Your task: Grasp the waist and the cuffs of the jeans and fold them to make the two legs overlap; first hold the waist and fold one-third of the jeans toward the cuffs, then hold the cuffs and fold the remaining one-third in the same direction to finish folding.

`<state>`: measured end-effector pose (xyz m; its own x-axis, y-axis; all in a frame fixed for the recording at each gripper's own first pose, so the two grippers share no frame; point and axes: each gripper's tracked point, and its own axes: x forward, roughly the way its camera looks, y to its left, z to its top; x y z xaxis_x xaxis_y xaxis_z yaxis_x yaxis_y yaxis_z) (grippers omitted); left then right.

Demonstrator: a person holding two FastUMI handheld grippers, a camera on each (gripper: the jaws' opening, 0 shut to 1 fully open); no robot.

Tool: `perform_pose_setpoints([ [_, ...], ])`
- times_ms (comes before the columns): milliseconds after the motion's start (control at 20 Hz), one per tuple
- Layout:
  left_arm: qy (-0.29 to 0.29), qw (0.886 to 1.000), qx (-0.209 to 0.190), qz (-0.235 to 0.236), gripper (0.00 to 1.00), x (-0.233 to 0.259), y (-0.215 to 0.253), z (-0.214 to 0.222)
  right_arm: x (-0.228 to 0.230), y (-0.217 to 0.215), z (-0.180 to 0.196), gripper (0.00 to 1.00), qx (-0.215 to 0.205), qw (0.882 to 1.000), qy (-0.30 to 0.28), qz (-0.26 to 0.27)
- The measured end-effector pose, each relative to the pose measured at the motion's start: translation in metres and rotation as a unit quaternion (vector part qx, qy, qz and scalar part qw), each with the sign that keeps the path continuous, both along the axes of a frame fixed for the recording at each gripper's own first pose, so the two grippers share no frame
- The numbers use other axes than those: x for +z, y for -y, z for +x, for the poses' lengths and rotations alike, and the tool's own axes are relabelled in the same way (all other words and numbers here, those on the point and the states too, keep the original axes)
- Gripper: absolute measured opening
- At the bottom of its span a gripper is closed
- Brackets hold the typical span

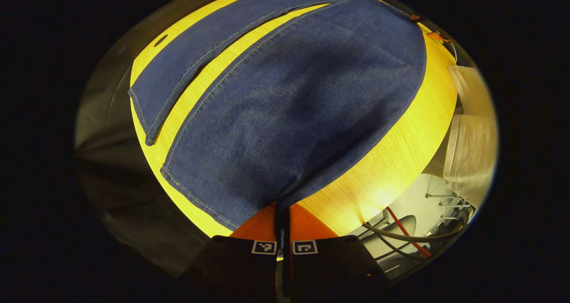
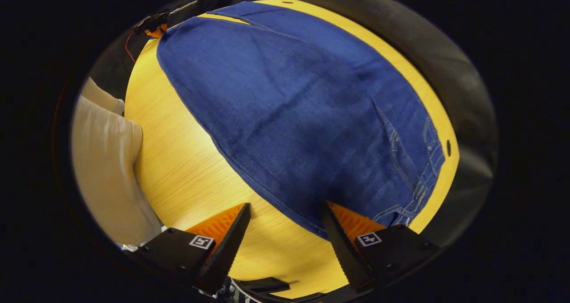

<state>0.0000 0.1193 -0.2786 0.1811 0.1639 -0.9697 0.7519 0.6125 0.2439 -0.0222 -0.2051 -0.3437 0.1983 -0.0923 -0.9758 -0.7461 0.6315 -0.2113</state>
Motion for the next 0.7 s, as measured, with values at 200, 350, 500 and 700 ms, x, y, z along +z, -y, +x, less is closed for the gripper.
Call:
perform_pose_setpoints([
  [200, 0.000, 1.000, 0.004, -0.001, 0.00, 0.000, -0.001, 0.000, -0.004, 0.003, 0.003, 0.89, -0.023, 0.999, -0.030, 0.017],
  [350, -0.008, 1.000, 0.010, -0.002, 0.00, 0.000, -0.001, 0.000, -0.005, 0.003, 0.003, 0.94, -0.036, 0.999, -0.035, 0.004],
  [500, -0.016, 1.000, 0.019, -0.004, 0.00, 0.000, -0.001, 0.000, -0.004, 0.005, 0.007, 0.94, -0.042, 0.998, -0.043, -0.006],
  [700, -0.019, 0.999, 0.027, -0.009, 0.00, 0.001, 0.002, 0.001, -0.003, 0.010, 0.017, 0.54, -0.057, 0.998, -0.038, -0.009],
])
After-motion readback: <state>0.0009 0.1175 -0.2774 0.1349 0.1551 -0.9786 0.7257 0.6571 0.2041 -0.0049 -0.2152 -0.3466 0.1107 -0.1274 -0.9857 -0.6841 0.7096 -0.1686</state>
